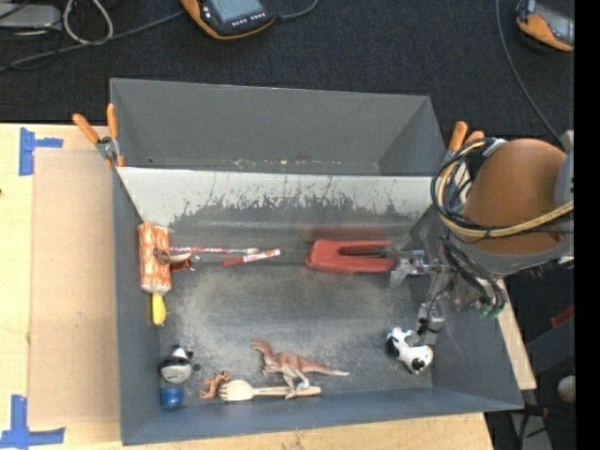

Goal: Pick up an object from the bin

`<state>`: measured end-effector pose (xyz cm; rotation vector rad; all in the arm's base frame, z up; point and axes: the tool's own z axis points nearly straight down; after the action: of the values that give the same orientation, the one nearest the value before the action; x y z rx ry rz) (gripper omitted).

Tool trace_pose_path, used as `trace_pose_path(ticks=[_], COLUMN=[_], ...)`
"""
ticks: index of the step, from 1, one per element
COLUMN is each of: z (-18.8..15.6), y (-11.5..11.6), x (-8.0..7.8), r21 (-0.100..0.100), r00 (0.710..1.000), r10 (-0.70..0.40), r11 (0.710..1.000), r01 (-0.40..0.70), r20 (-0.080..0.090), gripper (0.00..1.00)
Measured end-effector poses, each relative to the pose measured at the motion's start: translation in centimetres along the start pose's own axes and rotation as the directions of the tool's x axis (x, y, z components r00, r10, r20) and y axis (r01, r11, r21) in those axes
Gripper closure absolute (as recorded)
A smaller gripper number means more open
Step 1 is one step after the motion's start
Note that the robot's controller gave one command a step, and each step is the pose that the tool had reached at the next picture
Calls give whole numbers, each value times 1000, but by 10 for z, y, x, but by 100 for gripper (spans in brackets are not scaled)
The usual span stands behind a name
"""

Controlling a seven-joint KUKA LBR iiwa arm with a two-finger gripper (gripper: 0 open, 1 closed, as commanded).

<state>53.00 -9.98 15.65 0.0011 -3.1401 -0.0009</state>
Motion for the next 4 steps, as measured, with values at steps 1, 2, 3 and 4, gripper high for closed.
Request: trace_pose_path(ticks=[1, 2, 3, 4], z=[-12, -17, 23, 40], y=[65, 90, 115, 140], x=[4, -14, 1, 49], r21=[-1, 0, 0, 1], r00=[994, 990, 988, 990], r10=[-114, -138, -157, -139], r11=[994, 990, 988, 990], r01=[114, 138, 157, 139], r20=[-3, 0, 0, 1], gripper=[0, 0, 0, 0])
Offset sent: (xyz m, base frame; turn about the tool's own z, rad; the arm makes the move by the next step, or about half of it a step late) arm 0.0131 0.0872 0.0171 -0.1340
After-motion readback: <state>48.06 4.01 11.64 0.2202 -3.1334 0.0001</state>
